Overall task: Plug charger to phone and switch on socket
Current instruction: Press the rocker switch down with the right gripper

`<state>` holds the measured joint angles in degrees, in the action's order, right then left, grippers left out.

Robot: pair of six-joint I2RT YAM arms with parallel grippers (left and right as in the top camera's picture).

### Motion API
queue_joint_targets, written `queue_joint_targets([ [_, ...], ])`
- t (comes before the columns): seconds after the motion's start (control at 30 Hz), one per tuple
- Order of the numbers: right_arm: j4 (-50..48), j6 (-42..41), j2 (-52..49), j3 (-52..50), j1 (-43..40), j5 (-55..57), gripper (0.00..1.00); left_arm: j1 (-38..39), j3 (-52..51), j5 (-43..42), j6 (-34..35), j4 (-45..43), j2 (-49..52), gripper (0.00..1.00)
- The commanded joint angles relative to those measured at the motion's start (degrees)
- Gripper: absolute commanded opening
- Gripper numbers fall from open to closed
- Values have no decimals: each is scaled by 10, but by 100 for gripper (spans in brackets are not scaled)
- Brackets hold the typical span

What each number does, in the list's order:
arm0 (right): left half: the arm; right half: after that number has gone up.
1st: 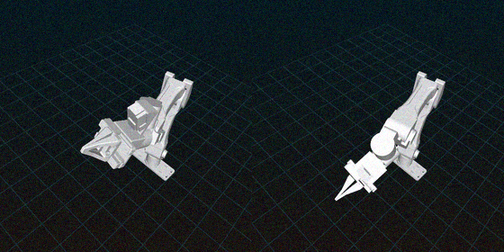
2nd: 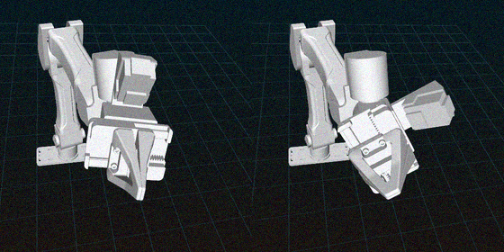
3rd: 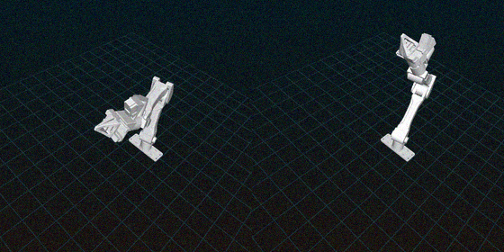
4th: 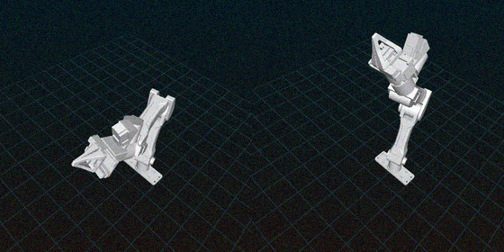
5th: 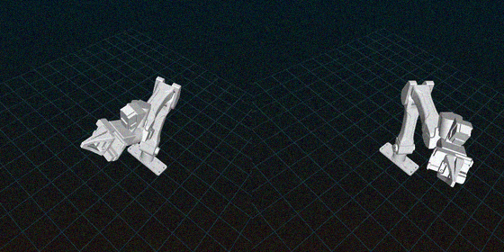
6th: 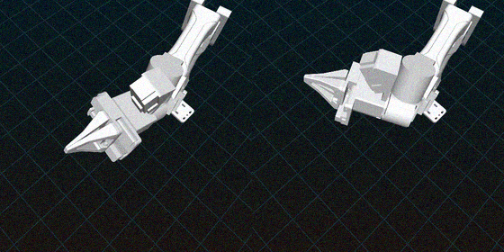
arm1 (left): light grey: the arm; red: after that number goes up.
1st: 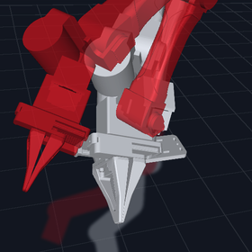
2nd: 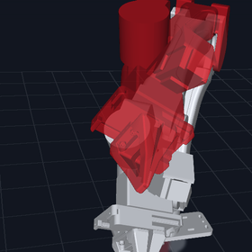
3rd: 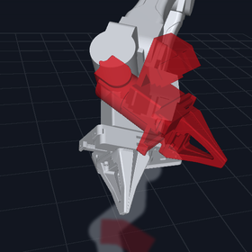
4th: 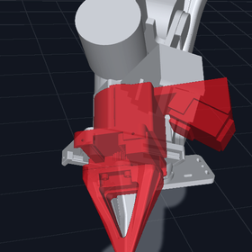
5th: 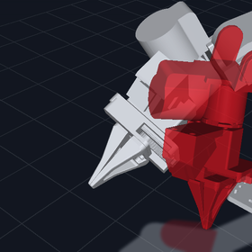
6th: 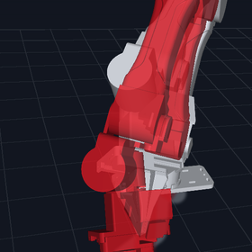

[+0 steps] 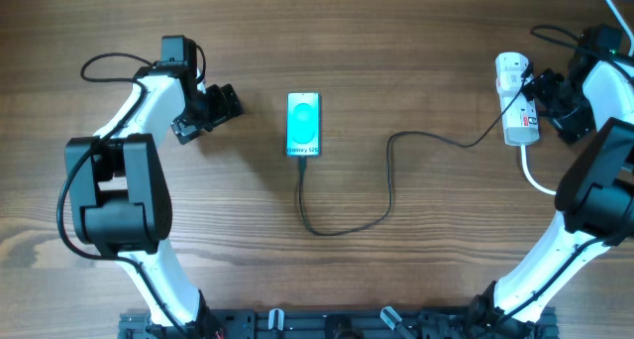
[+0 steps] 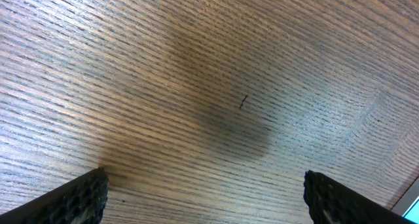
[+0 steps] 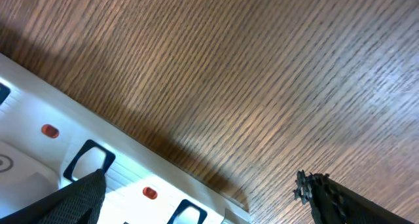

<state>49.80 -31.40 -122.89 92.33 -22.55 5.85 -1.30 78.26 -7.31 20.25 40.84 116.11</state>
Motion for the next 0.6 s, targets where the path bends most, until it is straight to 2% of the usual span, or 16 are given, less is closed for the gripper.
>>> queue_joint_targets([
  [0.0, 18, -16, -24, -21, 11, 64, 100, -1, -7, 3, -3, -2, -10, 100],
  [0.17, 4, -63, -24, -21, 11, 80, 100, -1, -7, 4, -3, -2, -10, 100],
  [0.33, -36, -60, -24, -21, 11, 17, 100, -1, -7, 4, -3, -2, -10, 100],
  [0.57, -53, -2, -24, -21, 11, -34, 100, -1, -7, 4, -3, -2, -10, 100],
])
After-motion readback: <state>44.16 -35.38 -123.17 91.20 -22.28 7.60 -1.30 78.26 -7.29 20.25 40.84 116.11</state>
